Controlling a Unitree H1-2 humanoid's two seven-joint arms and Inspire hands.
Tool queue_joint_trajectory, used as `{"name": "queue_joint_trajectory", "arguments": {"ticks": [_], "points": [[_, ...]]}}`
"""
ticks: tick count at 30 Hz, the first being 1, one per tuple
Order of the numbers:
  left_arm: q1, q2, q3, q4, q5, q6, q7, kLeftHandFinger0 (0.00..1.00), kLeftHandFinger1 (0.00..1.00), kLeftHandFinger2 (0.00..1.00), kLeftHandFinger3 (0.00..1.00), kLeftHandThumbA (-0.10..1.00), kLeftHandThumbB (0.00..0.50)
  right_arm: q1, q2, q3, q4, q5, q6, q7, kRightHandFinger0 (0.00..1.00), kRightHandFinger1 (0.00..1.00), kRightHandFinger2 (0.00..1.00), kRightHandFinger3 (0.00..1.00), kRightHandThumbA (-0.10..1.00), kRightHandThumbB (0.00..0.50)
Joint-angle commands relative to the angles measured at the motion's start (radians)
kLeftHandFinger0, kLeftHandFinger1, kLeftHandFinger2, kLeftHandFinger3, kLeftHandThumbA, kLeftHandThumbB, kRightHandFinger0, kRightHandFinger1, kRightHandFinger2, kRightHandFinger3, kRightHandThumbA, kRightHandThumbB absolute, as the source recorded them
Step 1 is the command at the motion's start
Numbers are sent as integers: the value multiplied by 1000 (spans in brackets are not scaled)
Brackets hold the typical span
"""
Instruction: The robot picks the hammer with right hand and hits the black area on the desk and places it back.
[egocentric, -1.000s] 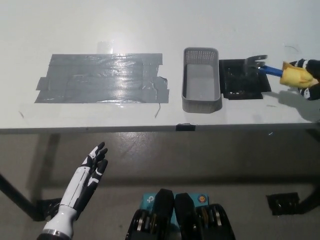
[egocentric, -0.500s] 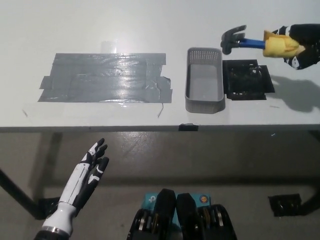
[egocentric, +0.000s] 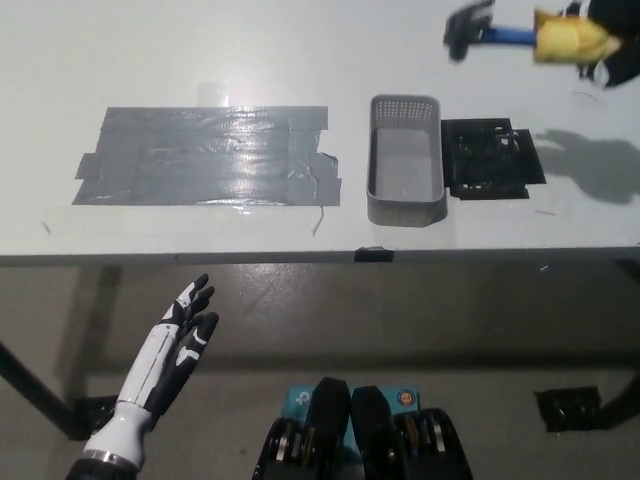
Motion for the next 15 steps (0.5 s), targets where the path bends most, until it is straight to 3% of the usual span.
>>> {"name": "queue_joint_trajectory", "arguments": {"ticks": [1, 3, 5, 7, 8, 10, 12, 15], "points": [[-20, 17, 8, -24, -2, -39, -14, 963, 1000, 1000, 1000, 958, 0, -213, -110, -122, 131, 100, -21, -3, 34, 555, 899, 876, -100, 147], [-18, 19, 11, -23, -7, -50, -13, 909, 1000, 1000, 1000, 929, 0, -232, -120, -119, 171, 83, -50, -16, 57, 578, 885, 984, -100, 142], [-15, 17, 15, -25, -18, -42, -16, 908, 1000, 1000, 1000, 921, 0, -245, -127, -126, 221, 91, -73, -10, 44, 572, 894, 1000, -100, 156], [-17, 16, 14, -20, -18, -47, -16, 912, 1000, 1000, 1000, 917, 0, -248, -132, -128, 228, 89, -78, -9, 40, 568, 909, 1000, -100, 152], [-15, 16, 13, -19, -20, -51, -16, 914, 1000, 1000, 1000, 914, 0, -244, -132, -131, 235, 89, -77, -13, 89, 615, 960, 1000, -100, 153], [-14, 15, 14, -17, -22, -54, -14, 913, 1000, 1000, 1000, 909, 0, -242, -127, -134, 247, 95, -84, -7, 126, 639, 970, 1000, -100, 161], [-11, 15, 11, -16, -15, -60, -12, 908, 1000, 1000, 1000, 904, 0, -189, -119, -120, 210, 85, -83, -4, 96, 591, 905, 990, -100, 157], [-10, 15, 5, -16, -7, -66, -10, 907, 1000, 1000, 1000, 899, 0, -87, -90, -96, 108, 51, -18, -28, 94, 596, 948, 953, -100, 164]]}}
